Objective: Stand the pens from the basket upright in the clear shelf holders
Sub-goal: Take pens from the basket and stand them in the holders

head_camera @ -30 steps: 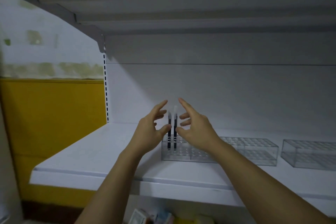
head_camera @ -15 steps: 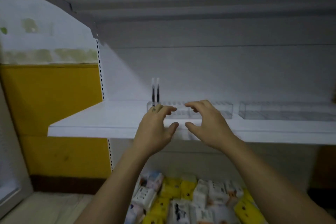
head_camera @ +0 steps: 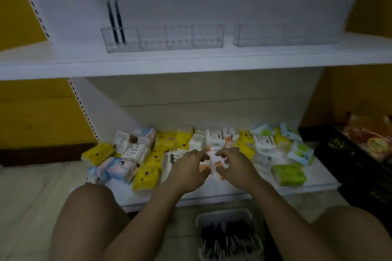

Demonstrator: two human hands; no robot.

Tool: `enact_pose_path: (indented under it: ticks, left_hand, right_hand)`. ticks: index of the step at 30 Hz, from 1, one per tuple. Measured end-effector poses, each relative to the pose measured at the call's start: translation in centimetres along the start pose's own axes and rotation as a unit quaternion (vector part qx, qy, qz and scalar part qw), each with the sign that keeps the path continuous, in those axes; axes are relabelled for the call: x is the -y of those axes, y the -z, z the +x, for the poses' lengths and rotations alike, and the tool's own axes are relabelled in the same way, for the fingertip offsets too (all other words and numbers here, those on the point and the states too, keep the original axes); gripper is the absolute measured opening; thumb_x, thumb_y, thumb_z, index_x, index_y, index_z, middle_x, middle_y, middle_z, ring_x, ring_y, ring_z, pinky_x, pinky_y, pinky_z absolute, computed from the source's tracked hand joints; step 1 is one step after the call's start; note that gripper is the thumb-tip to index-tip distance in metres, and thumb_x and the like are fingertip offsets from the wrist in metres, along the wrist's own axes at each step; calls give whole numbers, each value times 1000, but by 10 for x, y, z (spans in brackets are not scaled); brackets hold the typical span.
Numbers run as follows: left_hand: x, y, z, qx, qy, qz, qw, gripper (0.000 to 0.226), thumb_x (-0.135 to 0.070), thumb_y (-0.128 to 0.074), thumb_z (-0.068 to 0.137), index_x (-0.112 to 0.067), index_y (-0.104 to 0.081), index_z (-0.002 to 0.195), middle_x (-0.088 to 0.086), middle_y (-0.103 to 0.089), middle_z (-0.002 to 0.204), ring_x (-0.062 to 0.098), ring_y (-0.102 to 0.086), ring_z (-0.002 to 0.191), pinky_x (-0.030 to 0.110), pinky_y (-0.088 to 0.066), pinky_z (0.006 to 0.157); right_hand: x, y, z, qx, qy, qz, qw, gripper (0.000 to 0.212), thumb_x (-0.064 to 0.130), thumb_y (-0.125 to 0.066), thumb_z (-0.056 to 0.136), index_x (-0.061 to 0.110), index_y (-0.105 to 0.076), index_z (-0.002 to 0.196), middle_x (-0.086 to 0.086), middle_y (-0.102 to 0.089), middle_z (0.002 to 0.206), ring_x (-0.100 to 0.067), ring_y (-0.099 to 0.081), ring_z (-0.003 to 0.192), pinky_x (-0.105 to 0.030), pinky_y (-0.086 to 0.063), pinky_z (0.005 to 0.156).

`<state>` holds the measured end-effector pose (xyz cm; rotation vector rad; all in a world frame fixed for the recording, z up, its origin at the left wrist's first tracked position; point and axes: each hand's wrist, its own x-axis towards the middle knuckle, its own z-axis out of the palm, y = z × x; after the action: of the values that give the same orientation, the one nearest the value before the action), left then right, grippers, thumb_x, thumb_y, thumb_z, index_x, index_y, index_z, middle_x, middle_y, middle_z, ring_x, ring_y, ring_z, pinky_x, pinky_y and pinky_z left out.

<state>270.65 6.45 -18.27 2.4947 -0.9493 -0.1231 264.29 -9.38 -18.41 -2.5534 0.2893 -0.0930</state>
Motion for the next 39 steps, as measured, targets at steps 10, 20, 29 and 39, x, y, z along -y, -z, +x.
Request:
enact_pose_path:
  ticks: [10,20,29,39]
  left_hand:
    - [59,-192,8,267,138,-74,951,27,-33,-56,90,-13,-64,107,6,-66,105,23,-62,99,31,-50,81]
    - [84,-316,-16,378,198,-132,895,28,-18,-48,97,-9,-59,121,7,-57,121,24,-54,108,25,-43,85]
    - [79,-354,-10,383,226,-162,881,42,-36,-42,88,-4,-63,104,17,-60,109,37,-54,107,41,-46,92]
    - [71,-340,-7,305,338,-196,869,18,-6,-55,93,-7,-65,108,13,-63,116,26,-57,106,27,-43,90]
  right_hand:
    - [-137,-146,-5,236,-139,10,962,15,29,-58,87,22,-64,75,-3,-56,73,-19,-53,69,-23,-45,66]
    - [-212,-225,-8,269,-283,-20,920,40,13,-46,97,17,-33,60,3,-29,58,-7,-24,51,-18,-20,44]
    - [-243,-282,-32,270,-338,27,901,23,21,-64,74,0,-67,67,-24,-64,78,-38,-64,75,-34,-51,69]
    - [-207,-251,-30,251,-297,-55,920,40,31,-42,98,19,-51,134,-10,-36,146,-32,-30,134,-32,-22,110]
